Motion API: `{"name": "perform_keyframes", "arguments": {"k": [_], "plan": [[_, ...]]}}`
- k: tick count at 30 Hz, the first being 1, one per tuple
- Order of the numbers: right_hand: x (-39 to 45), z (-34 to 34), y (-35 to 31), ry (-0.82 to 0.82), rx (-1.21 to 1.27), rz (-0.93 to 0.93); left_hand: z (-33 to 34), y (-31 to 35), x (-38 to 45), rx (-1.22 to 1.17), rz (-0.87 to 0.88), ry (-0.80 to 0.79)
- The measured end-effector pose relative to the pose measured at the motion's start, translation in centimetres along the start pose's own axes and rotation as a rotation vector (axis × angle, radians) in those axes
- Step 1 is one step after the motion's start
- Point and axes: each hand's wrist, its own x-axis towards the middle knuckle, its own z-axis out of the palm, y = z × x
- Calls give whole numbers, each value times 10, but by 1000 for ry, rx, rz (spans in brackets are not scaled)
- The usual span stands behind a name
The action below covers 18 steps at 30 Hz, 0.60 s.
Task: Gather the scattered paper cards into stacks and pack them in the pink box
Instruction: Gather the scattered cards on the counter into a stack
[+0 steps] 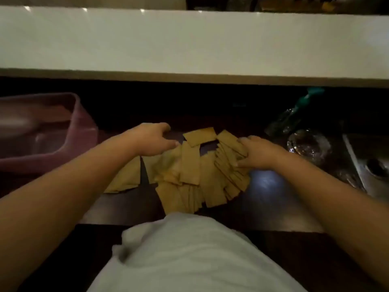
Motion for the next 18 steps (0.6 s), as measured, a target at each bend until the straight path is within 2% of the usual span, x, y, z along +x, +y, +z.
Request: {"name": "perform_keyframes", "arguments": {"k": [5, 8, 11, 18], "plan": [[13, 34, 13, -64, 158, 145, 58, -12, 18, -30, -118, -149], [29, 39, 9, -63, 238, 190, 79, -11, 26, 15, -167, -94], [44, 47, 3, -63, 240, 157, 91, -4, 31, 24, -160, -21], [52, 52, -11, -143, 157, 125, 109, 16, 45, -134, -235, -95]]}}
